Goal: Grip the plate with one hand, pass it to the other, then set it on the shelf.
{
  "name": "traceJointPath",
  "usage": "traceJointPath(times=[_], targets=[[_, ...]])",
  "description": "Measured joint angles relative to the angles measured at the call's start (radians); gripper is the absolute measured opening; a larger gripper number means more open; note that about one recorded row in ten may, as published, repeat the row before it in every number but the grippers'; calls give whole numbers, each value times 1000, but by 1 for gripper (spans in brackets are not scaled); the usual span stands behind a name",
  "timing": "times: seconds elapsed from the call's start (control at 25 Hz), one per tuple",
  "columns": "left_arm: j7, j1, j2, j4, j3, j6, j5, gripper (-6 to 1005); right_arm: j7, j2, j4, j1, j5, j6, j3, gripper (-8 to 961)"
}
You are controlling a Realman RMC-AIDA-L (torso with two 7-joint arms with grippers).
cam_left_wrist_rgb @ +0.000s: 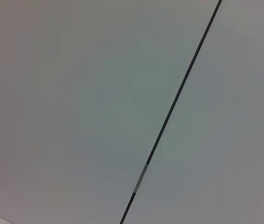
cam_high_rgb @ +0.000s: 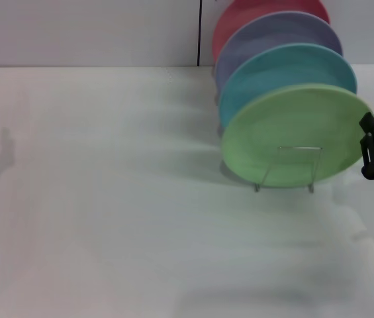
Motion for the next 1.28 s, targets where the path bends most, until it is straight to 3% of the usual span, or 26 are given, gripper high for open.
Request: traceJointPath(times=[0.84, 1.08, 1.28], targets=[[-16, 10, 11, -11, -1, 2, 22, 710, 16, 4, -12, -24, -4, -122, -9, 212], [-28, 10, 14, -12, 1, 4, 23, 716, 42, -4, -26, -1, -11, -103, -9, 230], [-29, 8, 15, -12, -1, 1, 23, 721, 136, -16, -39, 1, -88, -201, 0, 260]])
